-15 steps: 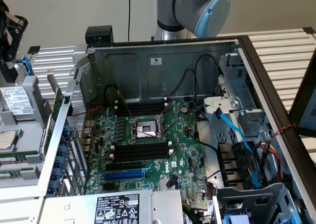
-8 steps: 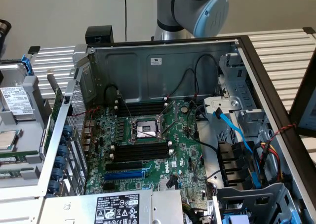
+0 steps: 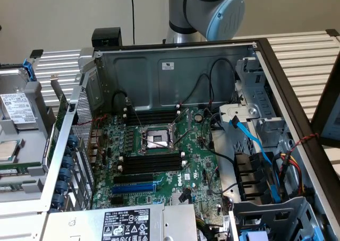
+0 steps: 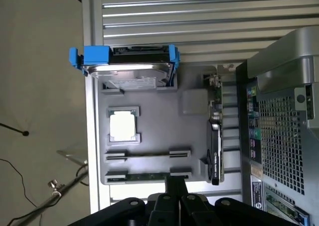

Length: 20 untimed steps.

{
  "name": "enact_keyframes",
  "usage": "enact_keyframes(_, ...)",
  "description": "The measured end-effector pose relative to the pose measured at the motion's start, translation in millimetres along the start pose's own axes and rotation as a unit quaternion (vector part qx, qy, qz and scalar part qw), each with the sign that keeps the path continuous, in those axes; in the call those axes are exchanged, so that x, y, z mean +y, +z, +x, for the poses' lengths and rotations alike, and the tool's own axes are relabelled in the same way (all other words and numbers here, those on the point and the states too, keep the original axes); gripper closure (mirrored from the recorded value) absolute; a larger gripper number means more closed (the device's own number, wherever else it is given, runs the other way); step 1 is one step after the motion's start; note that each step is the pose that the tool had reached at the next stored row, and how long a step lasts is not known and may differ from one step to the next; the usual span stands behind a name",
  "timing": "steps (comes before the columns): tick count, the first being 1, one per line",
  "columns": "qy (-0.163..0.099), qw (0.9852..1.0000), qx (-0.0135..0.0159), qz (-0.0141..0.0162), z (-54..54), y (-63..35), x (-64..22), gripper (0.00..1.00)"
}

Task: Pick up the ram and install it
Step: 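Reach for the ram, then pick up the ram and move it above insertion slot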

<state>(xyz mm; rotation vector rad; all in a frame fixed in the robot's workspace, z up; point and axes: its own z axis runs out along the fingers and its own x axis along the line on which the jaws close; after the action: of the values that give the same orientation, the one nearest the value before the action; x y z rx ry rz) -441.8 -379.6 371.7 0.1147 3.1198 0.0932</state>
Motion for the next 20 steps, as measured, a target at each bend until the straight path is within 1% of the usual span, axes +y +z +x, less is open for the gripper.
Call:
enact_keyframes(2, 0.0, 1.0, 0.0, 0.0, 5.9, 0.4, 0.6, 0.9)
enact_keyframes(4, 0.0, 1.0, 0.0, 0.0, 9.5, 0.7, 0.5, 0.9)
enact_keyframes(10, -0.001, 1.0, 0.0, -0.0001, 9.8, 0.7, 0.6, 0.9)
enact_keyframes(13, -0.024, 0.9997, 0.0014, -0.0004, 10.2, 0.9, 0.9, 0.9)
enact_keyframes(15, -0.043, 0.9991, 0.0025, -0.0007, 10.1, 1.3, 0.9, 0.9)
enact_keyframes(18, -0.07, 0.9975, 0.0042, -0.0011, 10.2, 1.6, 0.8, 0.9)
enact_keyframes(20, -0.088, 0.9961, 0.0053, -0.0014, 10.1, 1.8, 0.8, 0.9)
